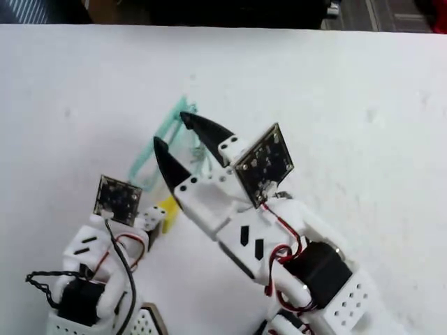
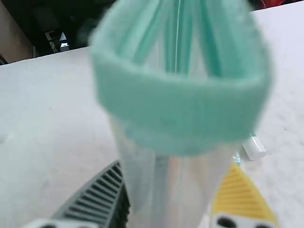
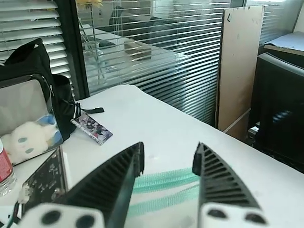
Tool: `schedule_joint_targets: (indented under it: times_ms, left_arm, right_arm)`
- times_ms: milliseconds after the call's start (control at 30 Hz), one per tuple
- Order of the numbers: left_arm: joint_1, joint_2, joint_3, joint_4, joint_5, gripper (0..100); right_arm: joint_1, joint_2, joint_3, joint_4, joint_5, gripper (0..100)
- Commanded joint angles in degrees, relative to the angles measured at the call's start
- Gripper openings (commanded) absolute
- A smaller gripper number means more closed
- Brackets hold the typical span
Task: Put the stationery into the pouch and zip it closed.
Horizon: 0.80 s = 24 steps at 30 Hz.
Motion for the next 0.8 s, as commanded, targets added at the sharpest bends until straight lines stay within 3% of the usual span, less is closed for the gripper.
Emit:
schedule_joint_targets:
  times_ms: [0,133,300,533,767]
  left_arm:
    - [0.0,-0.4,-0.7,-1.1,0.7,25]
    - [0.0,-0.4,-0.7,-1.1,0.7,25]
    - [-2.6,-0.4,-0.8,-1.3,0.7,25]
    - [-8.4,-0.4,-0.8,-1.5,6.7,25]
    - [-12.8,-0.4,-0.8,-2.7,9.4,25]
  right_arm:
    - [5.1,-0.3,-0.7,-1.0,0.7,14.4]
    - [16.2,0.7,0.2,-0.7,1.1,9.7]
    - [23.6,7.4,6.6,5.1,11.5,12.5]
    - [24.0,22.4,10.1,9.5,21.2,13.4]
    - [18.0,34.5,9.7,8.7,30.8,22.3]
